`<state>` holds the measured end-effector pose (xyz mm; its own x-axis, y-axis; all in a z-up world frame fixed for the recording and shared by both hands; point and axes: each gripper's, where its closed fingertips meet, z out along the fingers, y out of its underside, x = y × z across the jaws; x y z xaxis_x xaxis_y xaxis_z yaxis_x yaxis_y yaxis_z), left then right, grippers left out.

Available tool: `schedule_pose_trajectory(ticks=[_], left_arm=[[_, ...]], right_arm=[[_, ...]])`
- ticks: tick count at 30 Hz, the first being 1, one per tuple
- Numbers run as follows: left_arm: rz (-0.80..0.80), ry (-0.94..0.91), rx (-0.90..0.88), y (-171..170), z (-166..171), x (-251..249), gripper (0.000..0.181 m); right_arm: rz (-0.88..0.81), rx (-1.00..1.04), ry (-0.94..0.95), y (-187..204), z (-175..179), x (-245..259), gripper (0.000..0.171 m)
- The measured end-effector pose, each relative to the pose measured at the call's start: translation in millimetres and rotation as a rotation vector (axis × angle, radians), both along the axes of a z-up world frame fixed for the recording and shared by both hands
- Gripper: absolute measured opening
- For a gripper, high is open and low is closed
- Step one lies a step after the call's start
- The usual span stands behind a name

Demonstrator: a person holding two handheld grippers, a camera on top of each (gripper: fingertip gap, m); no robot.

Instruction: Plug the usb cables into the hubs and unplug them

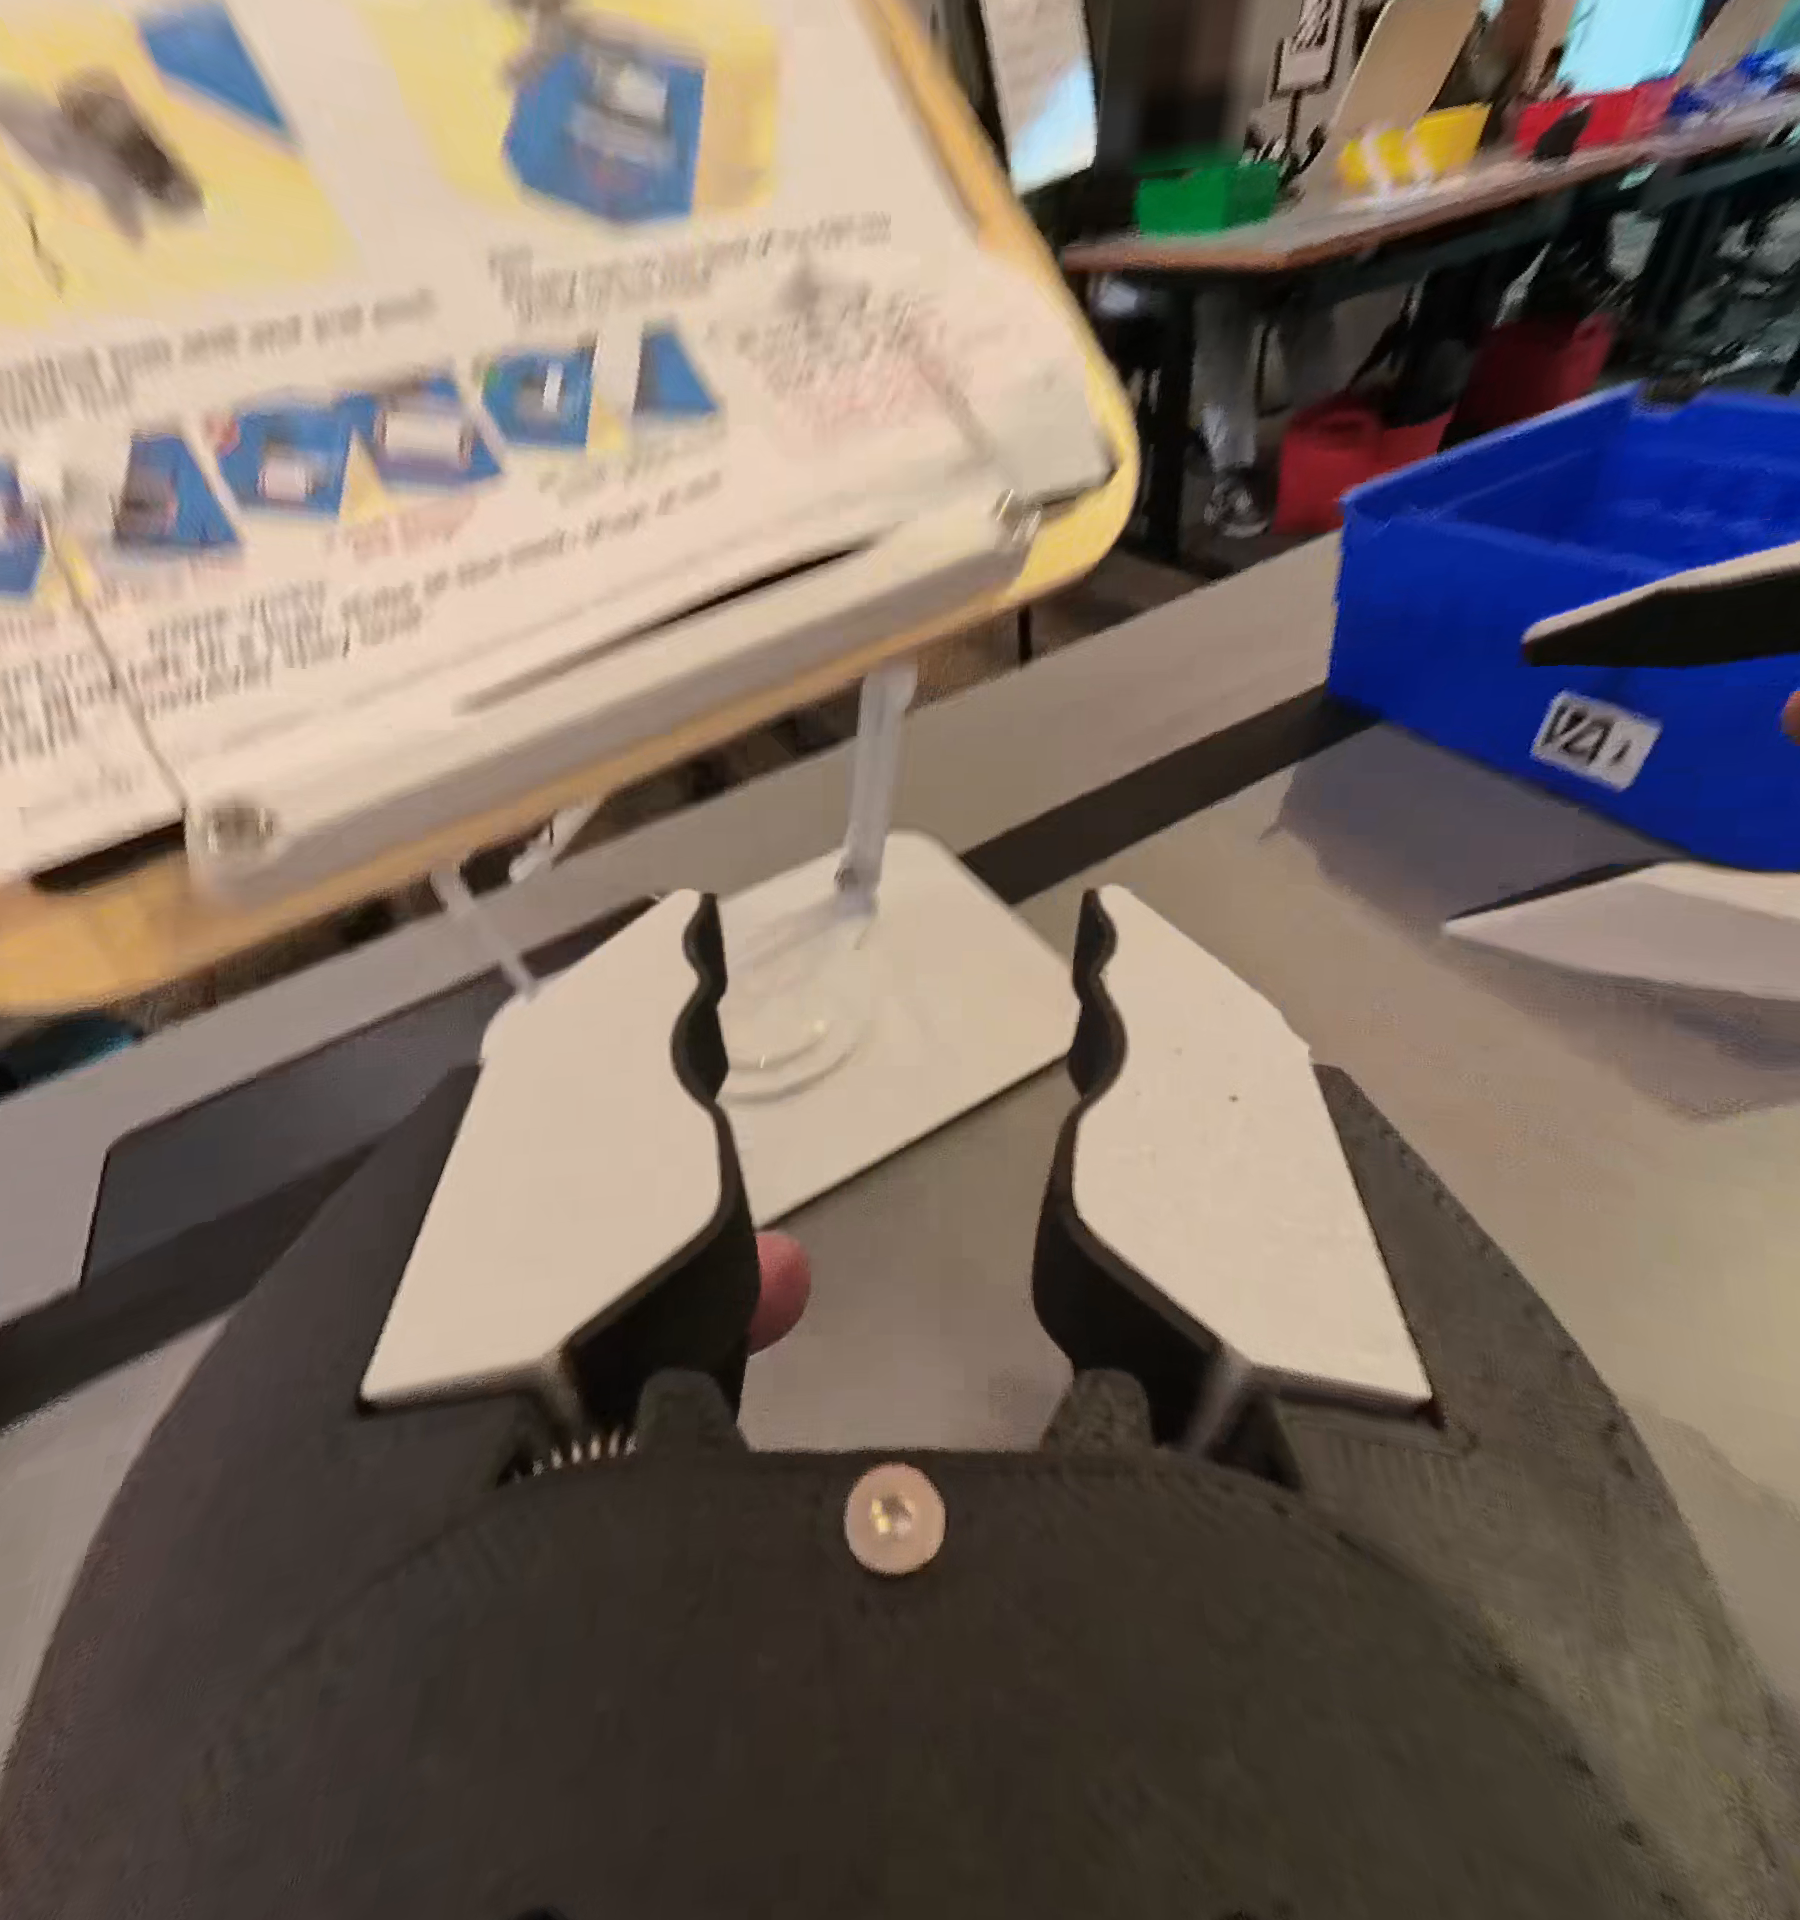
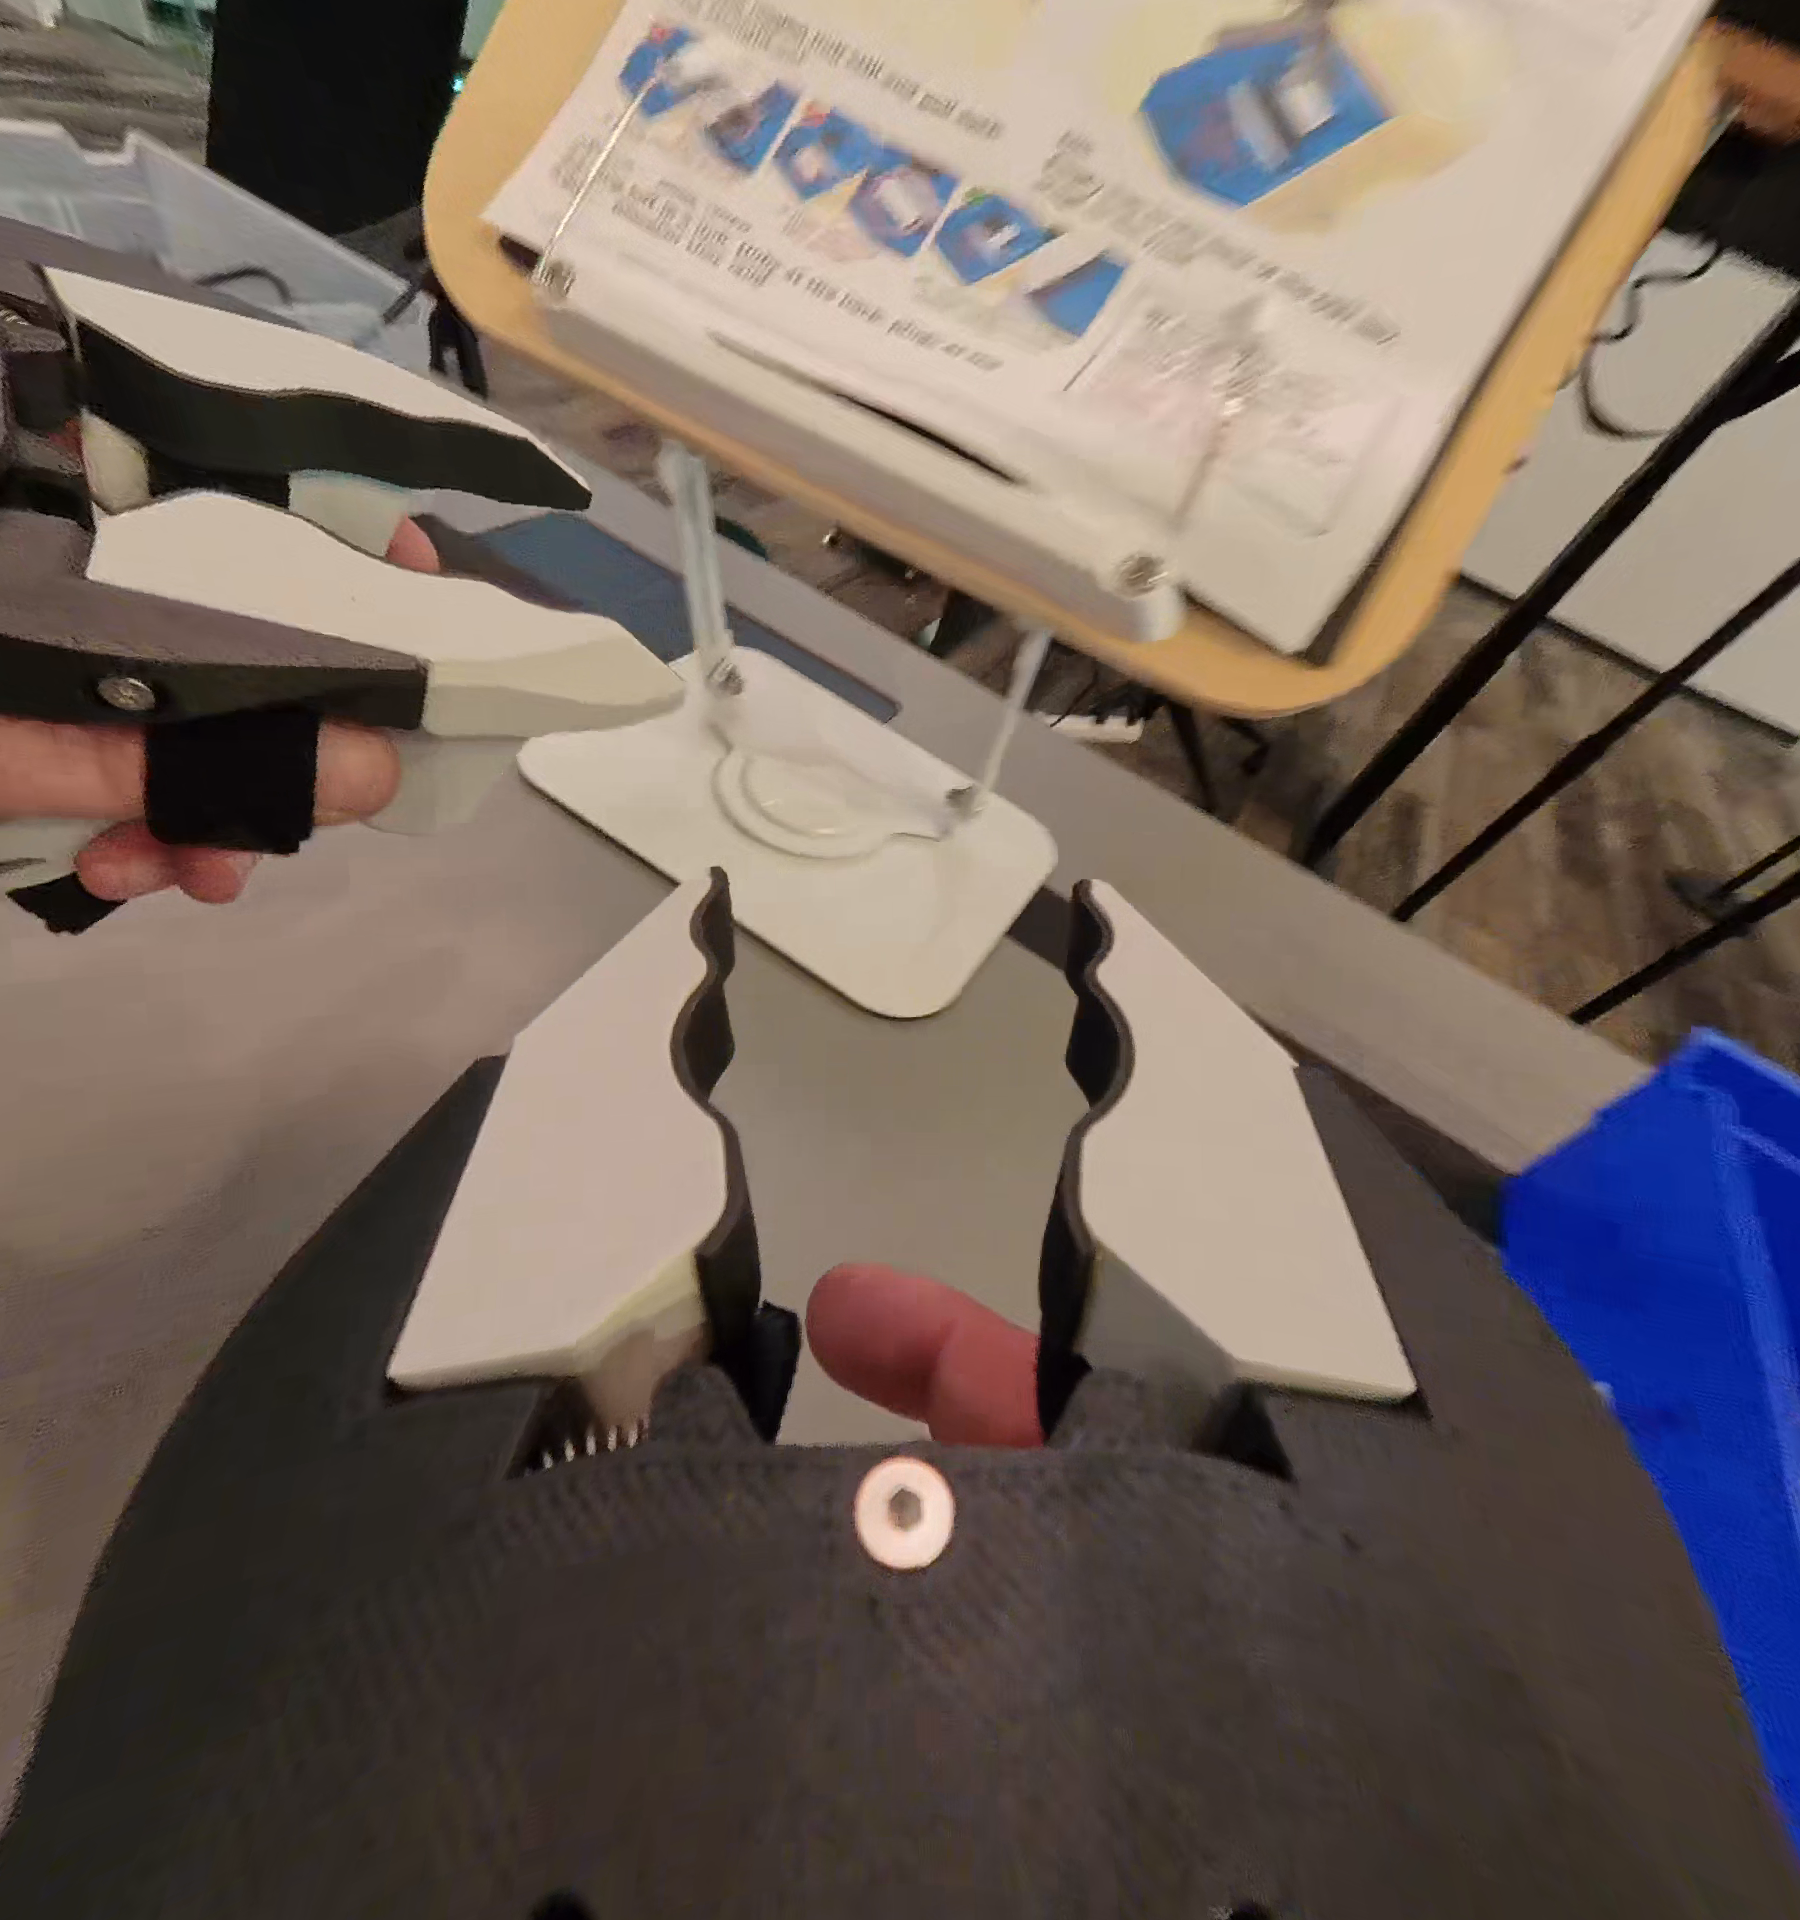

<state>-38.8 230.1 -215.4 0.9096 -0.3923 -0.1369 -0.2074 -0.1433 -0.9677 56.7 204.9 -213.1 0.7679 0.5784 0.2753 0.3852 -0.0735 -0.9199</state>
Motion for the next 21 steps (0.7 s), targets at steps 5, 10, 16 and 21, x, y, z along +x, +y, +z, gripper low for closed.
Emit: schedule_pose_trajectory(ticks=[5,10,16,21], left_arm=[[0.045,0.011,-0.157,12,-63,-33,0.083],[0.033,0.066,-0.251,16,-93,-28,0.103],[0.019,0.068,-0.308,17,-111,-24,0.107],[0.022,0.065,-0.311,18,-112,-25,0.109]], right_arm=[[0.045,-0.205,0.015,15,-72,-46,0.100],[0.047,-0.264,0.041,26,-108,-61,0.115],[0.061,-0.272,-0.057,24,-125,-62,0.121],[0.059,-0.263,-0.071,24,-125,-62,0.123]])
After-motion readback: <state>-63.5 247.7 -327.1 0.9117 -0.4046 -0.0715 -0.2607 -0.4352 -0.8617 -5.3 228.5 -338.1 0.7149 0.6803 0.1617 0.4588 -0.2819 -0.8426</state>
